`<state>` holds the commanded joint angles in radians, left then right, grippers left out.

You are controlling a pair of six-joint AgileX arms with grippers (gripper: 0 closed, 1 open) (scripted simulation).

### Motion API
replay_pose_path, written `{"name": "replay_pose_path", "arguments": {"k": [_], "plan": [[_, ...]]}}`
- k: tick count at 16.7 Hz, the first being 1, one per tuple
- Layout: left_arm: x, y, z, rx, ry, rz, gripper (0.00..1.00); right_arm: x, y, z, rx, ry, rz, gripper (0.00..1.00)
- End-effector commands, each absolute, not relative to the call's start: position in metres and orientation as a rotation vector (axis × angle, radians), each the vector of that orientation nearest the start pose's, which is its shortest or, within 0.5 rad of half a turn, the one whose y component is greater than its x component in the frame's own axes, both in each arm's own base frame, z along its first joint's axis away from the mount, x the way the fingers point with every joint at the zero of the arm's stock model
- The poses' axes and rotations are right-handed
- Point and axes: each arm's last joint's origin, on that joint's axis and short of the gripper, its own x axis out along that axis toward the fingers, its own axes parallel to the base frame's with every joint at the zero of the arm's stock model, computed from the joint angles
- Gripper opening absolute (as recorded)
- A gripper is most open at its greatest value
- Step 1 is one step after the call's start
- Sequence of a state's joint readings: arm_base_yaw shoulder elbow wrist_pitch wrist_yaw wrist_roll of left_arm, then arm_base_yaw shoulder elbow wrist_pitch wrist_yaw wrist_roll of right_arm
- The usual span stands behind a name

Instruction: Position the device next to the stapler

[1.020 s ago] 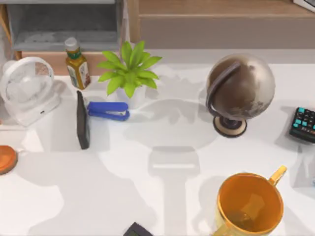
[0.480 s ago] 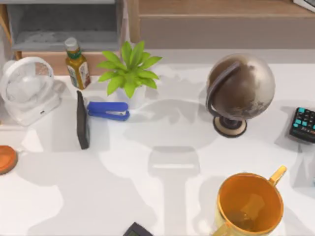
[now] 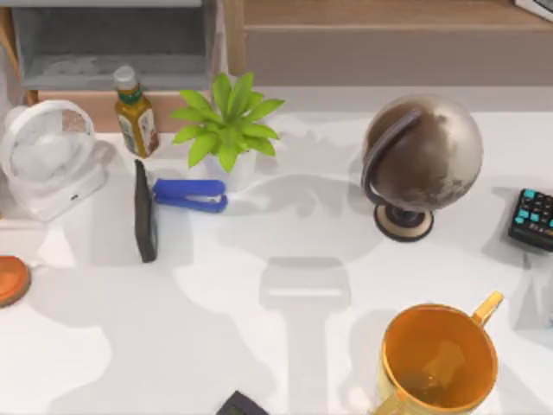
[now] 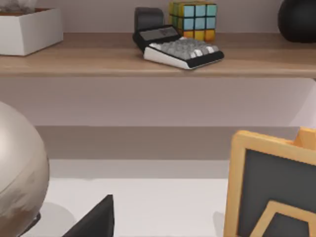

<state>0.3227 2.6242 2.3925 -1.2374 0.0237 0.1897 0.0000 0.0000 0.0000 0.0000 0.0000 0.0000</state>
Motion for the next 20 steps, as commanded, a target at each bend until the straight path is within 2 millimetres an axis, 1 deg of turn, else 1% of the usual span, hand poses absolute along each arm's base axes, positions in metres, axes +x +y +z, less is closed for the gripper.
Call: {"name": "replay_pose_path", "arguments": {"k": [6,7,9,11,13,16,18,20], "plan": [[0.489,0.171,0.135,-0.104,1.465,0.123,0.0,0.106,-0.001,0.16,0.0,0.0,0.0,1.0],[0.488,0.172,0.14,-0.107,1.455,0.129,0.0,0.106,-0.001,0.16,0.0,0.0,0.0,1.0],[0.485,0.174,0.157,-0.122,1.427,0.149,0.0,0.106,-0.001,0.16,0.0,0.0,0.0,1.0],[0.479,0.173,0.18,-0.145,1.394,0.176,0.0,0.106,-0.001,0.16,0.0,0.0,0.0,1.0],[0.472,0.166,0.205,-0.163,1.352,0.2,0.0,0.106,-0.001,0.16,0.0,0.0,0.0,1.0],[0.462,0.139,0.244,-0.179,1.282,0.213,0.0,0.106,-0.001,0.16,0.0,0.0,0.0,1.0],[0.455,0.111,0.266,-0.183,1.241,0.203,0.0,0.106,-0.001,0.16,0.0,0.0,0.0,1.0],[0.445,0.078,0.284,-0.186,1.208,0.181,0.0,0.106,-0.001,0.16,0.0,0.0,0.0,1.0]]}}
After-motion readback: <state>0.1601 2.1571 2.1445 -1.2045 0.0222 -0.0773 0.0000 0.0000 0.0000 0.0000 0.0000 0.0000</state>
